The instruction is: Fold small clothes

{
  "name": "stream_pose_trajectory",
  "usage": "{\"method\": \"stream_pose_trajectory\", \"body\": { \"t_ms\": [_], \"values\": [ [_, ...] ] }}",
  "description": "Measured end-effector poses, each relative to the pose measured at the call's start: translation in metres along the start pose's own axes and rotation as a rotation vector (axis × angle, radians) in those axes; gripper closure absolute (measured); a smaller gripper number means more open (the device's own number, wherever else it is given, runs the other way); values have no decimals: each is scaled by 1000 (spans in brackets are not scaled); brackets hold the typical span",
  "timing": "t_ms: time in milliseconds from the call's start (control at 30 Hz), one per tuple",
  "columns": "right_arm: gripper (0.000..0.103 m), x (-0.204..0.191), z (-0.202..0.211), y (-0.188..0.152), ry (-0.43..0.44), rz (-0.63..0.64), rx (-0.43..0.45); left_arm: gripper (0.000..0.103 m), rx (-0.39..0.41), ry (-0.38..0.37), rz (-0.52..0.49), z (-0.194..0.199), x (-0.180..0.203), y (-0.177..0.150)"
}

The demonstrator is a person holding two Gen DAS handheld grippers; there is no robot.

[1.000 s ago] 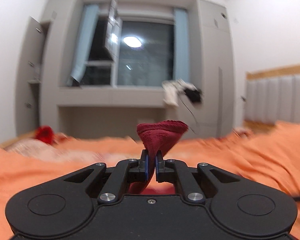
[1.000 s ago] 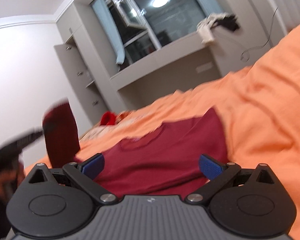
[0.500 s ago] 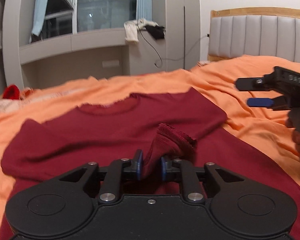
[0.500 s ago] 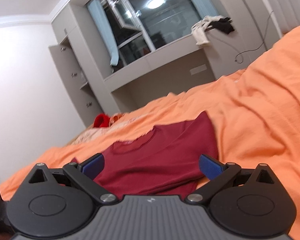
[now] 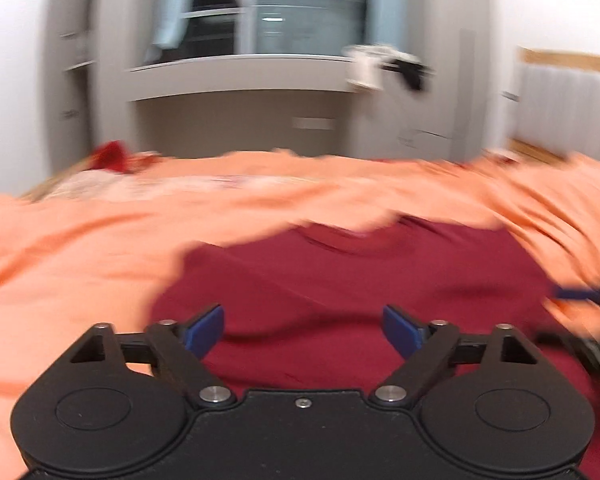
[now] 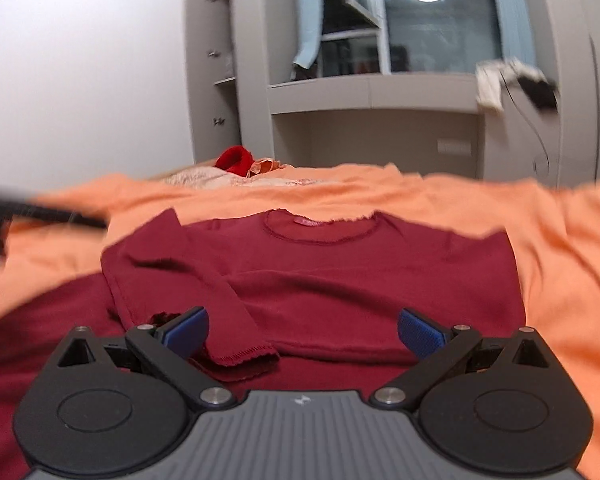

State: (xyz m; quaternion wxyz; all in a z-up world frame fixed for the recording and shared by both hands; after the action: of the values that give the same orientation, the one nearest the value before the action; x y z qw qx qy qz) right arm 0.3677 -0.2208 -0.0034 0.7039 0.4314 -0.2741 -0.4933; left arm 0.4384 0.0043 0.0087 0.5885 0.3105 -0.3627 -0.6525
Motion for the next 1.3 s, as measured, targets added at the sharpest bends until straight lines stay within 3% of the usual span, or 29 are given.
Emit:
{"method": "stream_pose_trajectory", "body": {
  "t_ms": [133,267,367,467,567,600,633,700,767,833,900,967,1033,1100,1300],
  "values": [
    [0,-15,-9,-7,11,89,-36,11,-23,80,150,-36,-61,34],
    [0,-26,-18,-17,20,156,-62,11,-130,53,309,-86,-99,48],
    [0,-29,-19,-20,37,171,-71,12,-190,12,360,-120,-113,53],
    [0,-26,-23,-24,55,155,-85,23,-265,3,422,-149,-123,45],
    [0,-21,-25,-27,80,121,-102,32,-279,-26,481,-164,-133,40],
    [0,-20,-26,-28,87,108,-109,45,-280,-42,489,-169,-134,40],
    [0,-18,-26,-28,91,100,-113,65,-284,-69,489,-173,-133,41],
    [0,-16,-26,-29,96,92,-117,87,-291,-89,459,-177,-129,44],
    [0,-16,-25,-30,96,94,-119,91,-251,-70,341,-174,-119,50],
    [0,-16,-25,-30,94,96,-121,92,-152,-13,173,-165,-112,56],
    [0,-15,-26,-31,94,96,-125,91,-142,38,108,-164,-112,54],
    [0,-15,-26,-31,95,95,-128,83,-171,45,174,-167,-121,46],
    [0,-15,-26,-32,94,97,-129,53,-179,48,257,-164,-131,45],
    [0,-15,-26,-32,93,98,-129,39,-156,18,322,-156,-139,47],
    [0,-15,-26,-32,93,97,-130,29,-161,-65,327,-131,-145,38]
  ]
}}
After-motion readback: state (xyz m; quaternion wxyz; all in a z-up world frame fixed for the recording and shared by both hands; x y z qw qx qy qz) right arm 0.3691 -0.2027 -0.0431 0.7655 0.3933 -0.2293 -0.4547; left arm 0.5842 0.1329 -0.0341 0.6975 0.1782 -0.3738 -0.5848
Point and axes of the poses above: each gripper's, at about its wrist camera, not at the fingertips, and z roughly against the way its jaws point, x to its right, y to its top, the point moved 7 cm from there along -z, roughly the way its jaws point, and after that the axes turned 5 degrees about -x, right-handed, at the moved point
